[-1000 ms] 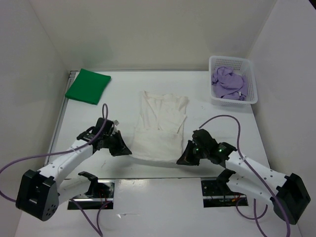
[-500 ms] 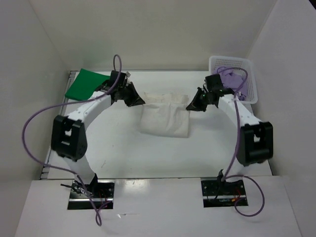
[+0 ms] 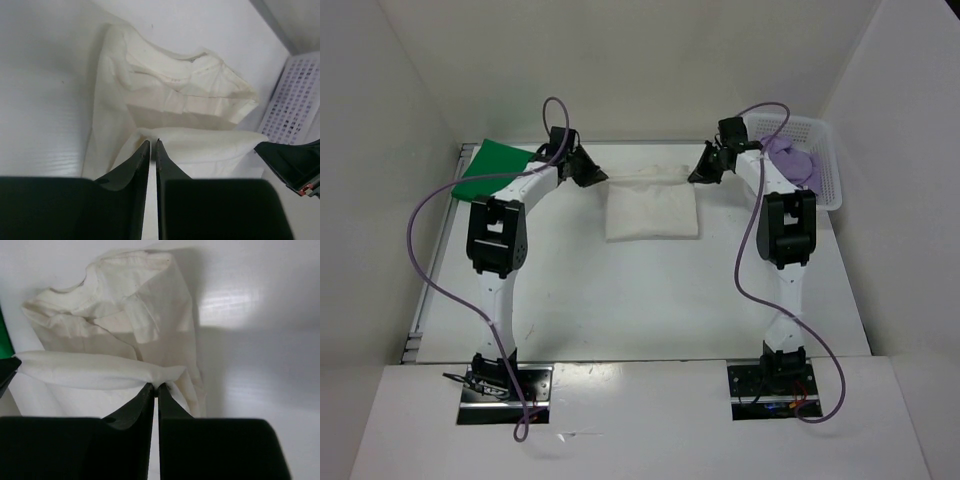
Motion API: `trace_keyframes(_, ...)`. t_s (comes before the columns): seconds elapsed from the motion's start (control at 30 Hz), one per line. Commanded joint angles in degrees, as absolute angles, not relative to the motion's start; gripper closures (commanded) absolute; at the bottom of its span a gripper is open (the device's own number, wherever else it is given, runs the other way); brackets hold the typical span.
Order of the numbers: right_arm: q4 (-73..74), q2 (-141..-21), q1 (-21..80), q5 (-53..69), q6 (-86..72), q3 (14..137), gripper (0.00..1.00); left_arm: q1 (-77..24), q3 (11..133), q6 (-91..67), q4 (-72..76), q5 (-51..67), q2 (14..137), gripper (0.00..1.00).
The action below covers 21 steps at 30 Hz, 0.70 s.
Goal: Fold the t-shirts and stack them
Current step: Fold the long partially folded tshirt into a neat square
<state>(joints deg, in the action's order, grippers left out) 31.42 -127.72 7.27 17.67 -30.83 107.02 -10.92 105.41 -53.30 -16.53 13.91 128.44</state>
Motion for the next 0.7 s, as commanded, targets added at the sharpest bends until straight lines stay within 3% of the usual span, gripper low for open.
trace_keyframes(0.0, 31.8, -132.2, 6.6, 15.4, -30.3, 118.0, 0.90, -8.9, 107.1, -56.8, -9.6, 9.7, 128.9, 0.83)
trace_keyframes(0.1, 32.3, -132.7, 6.6, 17.0, -31.0, 120.6, 0.65, -7.7, 105.0, -57.9, -5.7, 10.2, 126.6, 0.55)
trace_keyframes(0.2, 32.3, -130.1, 7.1, 17.6, -30.3, 119.9, 0.51, -7.7, 102.1, -57.4, -5.0, 9.7, 123.1, 0.51)
trace_keyframes(0.3, 33.0, -125.9, 8.4, 17.1, -29.0, 114.8, 0.50, -9.1, 96.6, -56.1, -2.5, 11.1, 119.1, 0.53)
trace_keyframes(0.33, 31.3, -123.0, 9.3, 17.1, -29.0, 112.6, 0.57, -11.7, 95.6, -54.6, -2.5, 11.1, 118.4, 0.54)
trace_keyframes(0.37, 30.7, -121.8, 9.8, 17.1, -29.0, 107.9, 0.72, -13.3, 94.8, -54.1, -2.5, 11.8, 117.9, 0.54)
trace_keyframes(0.47, 28.7, -119.6, 12.5, 17.1, -28.0, 100.7, 0.89, -19.6, 91.3, -52.6, -1.8, 13.4, 117.2, 0.54)
trace_keyframes(0.67, 24.6, -120.1, 14.3, 16.1, -28.5, 91.2, 0.95, -22.9, 81.2, -52.0, 0.3, 14.2, 119.4, 0.54)
